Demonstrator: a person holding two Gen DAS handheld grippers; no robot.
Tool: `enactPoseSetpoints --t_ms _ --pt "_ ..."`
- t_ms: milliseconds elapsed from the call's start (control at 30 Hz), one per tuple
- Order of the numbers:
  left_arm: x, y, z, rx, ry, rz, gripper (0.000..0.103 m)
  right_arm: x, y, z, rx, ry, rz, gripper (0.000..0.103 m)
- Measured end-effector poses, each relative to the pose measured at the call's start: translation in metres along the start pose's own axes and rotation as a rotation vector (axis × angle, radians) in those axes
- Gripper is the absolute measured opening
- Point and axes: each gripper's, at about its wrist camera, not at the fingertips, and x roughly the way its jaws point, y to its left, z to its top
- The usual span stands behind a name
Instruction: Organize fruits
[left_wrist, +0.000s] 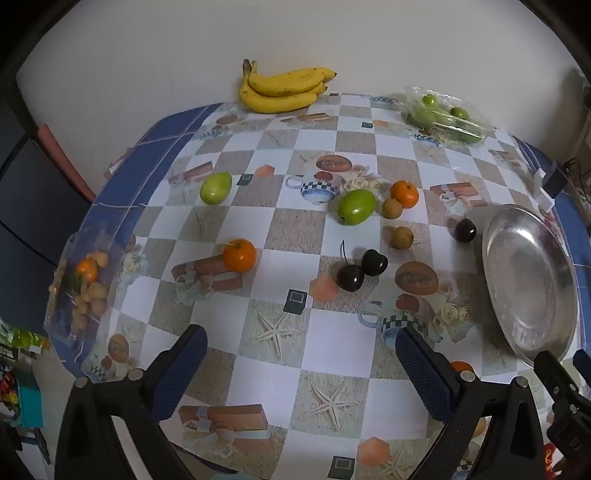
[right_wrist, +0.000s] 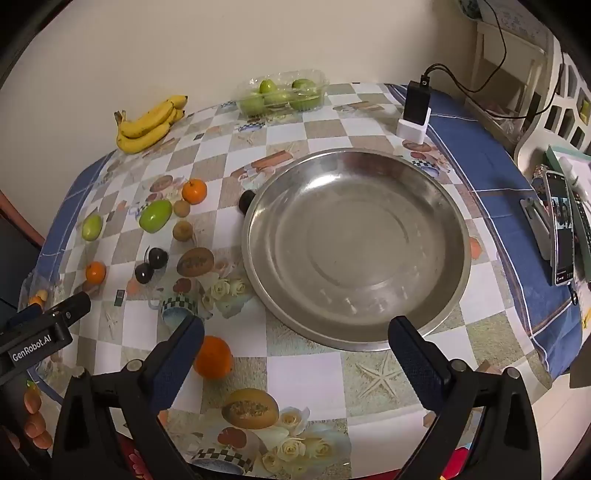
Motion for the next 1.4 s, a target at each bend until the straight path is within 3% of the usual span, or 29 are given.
enactPoseSetpoints --t_ms 233,300,1400 --pt "-0.009 -0.013 -0.029 0.021 -0.048 0.009 0.103 0.001 0.004 -0.001 -0.019 -0.010 -0.015 0.100" --pt "0.007 0.000 -0.004 -0.016 0.020 -0.009 0.103 0.001 0.006 -0.002 -0.018 -0.013 -0.013 0.100" --pt "0.008 0.003 -0.003 -0.022 0.034 -0.019 0.103 0.000 0.004 -0.002 -0.014 -0.009 -0.009 0.103"
